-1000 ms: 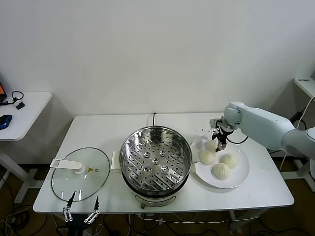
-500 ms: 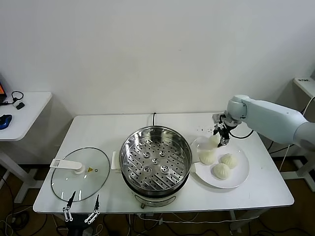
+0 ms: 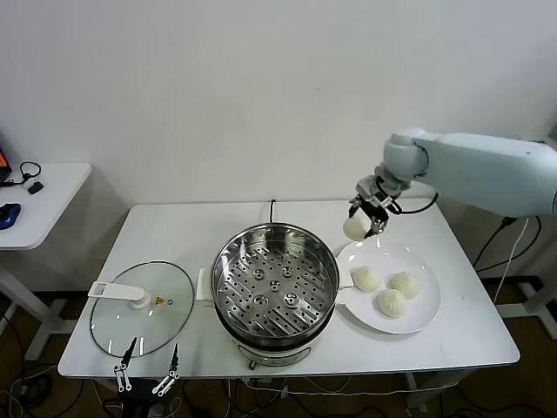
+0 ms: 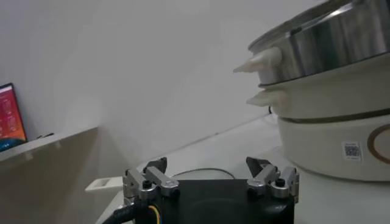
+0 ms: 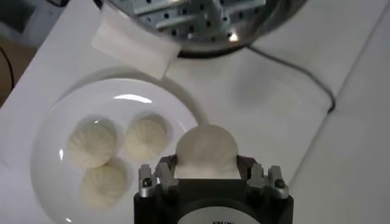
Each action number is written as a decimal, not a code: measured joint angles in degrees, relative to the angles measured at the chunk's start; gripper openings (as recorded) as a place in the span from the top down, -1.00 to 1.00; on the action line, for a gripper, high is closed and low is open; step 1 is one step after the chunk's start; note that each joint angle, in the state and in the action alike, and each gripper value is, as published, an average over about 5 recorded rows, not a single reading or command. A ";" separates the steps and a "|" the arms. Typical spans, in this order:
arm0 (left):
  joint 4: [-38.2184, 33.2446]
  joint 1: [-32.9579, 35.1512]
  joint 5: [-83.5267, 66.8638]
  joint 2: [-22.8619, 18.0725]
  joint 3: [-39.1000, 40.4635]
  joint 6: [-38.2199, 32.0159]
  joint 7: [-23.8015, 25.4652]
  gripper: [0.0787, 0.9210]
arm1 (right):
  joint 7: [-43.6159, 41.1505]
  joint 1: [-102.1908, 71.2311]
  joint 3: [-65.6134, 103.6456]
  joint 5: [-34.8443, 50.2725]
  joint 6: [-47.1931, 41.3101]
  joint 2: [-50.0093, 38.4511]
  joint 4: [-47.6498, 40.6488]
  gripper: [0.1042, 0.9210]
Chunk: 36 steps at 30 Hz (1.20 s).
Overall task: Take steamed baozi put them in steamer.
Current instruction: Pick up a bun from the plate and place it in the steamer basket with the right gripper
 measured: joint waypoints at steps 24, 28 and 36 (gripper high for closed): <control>0.32 -0.50 -0.13 0.00 -0.09 0.02 -0.24 -0.77 | -1.66 7.20 -1.40 1.67 18.72 16.56 5.62 -0.47; 0.51 -0.57 -0.18 0.00 0.01 0.01 -0.33 -0.77 | -1.79 5.79 -1.14 0.76 19.98 18.64 4.32 -0.47; 0.82 -0.90 -0.25 0.00 0.10 -0.02 -0.34 -0.77 | -2.00 2.49 -1.29 -1.54 22.03 21.45 0.56 -0.47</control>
